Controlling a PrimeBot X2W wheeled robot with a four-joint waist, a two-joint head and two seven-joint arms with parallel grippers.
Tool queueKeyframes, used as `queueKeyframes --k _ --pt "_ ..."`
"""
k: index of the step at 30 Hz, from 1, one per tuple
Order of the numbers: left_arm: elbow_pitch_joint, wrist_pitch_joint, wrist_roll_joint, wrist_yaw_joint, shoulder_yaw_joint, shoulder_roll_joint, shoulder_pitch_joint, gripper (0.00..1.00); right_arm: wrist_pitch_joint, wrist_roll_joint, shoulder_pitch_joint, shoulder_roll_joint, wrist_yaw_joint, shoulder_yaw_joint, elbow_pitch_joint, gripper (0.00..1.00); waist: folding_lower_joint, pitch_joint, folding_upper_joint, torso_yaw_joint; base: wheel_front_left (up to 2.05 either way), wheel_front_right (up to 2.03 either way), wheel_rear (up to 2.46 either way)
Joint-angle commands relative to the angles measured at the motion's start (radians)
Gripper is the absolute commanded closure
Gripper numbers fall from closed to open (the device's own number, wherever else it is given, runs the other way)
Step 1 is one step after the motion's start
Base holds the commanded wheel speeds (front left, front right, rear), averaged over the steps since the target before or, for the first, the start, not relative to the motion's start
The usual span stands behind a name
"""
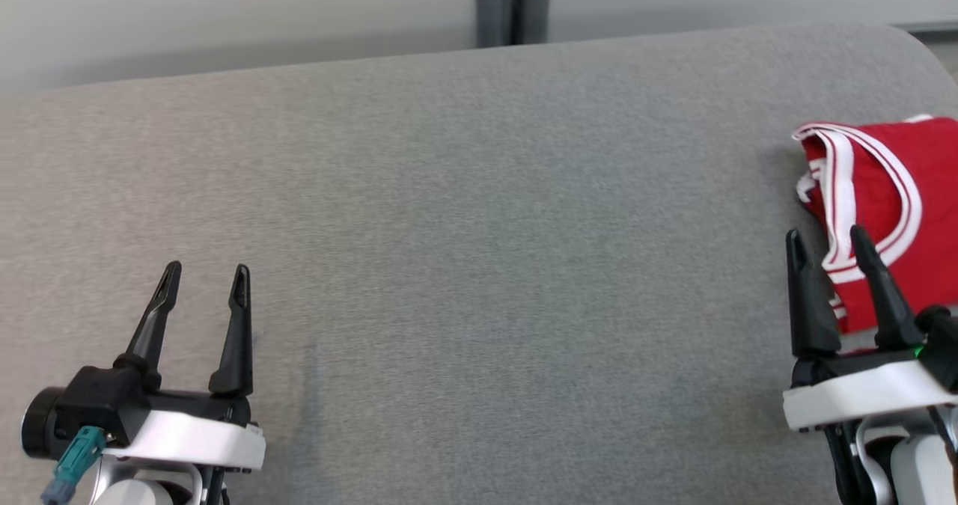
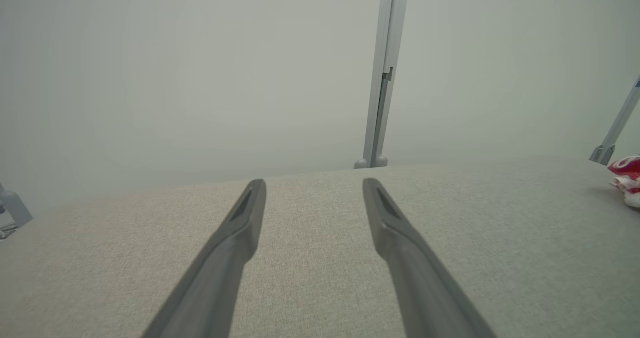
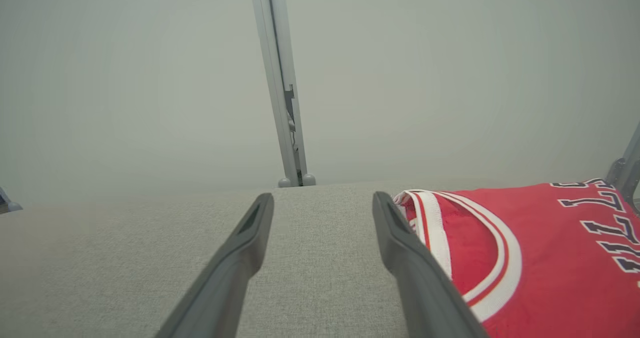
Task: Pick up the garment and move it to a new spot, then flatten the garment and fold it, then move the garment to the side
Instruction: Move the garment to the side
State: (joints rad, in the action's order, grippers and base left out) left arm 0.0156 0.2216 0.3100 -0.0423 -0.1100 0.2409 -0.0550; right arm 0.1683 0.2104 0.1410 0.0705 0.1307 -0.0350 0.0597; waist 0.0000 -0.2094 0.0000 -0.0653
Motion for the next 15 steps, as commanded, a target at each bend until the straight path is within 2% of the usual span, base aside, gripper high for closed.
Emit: queueKeyframes --k 1,15 --pt "0.004 0.006 0.006 -0.004 0.005 0.002 0.008 0.0 -0.006 0.001 -0.011 0.004 0.0 -0.003 -0.007 0.0 0.0 0.025 0.0 0.028 0.0 0.0 0.0" --pt "0.04 0.016 0.018 -0.007 -0.014 -0.013 0.066 0.0 -0.077 -0.001 -0.132 -0.012 0.0 0.016 -0.049 0.0 0.0 0.142 0.0 0.087 0.0 0.0 0.0"
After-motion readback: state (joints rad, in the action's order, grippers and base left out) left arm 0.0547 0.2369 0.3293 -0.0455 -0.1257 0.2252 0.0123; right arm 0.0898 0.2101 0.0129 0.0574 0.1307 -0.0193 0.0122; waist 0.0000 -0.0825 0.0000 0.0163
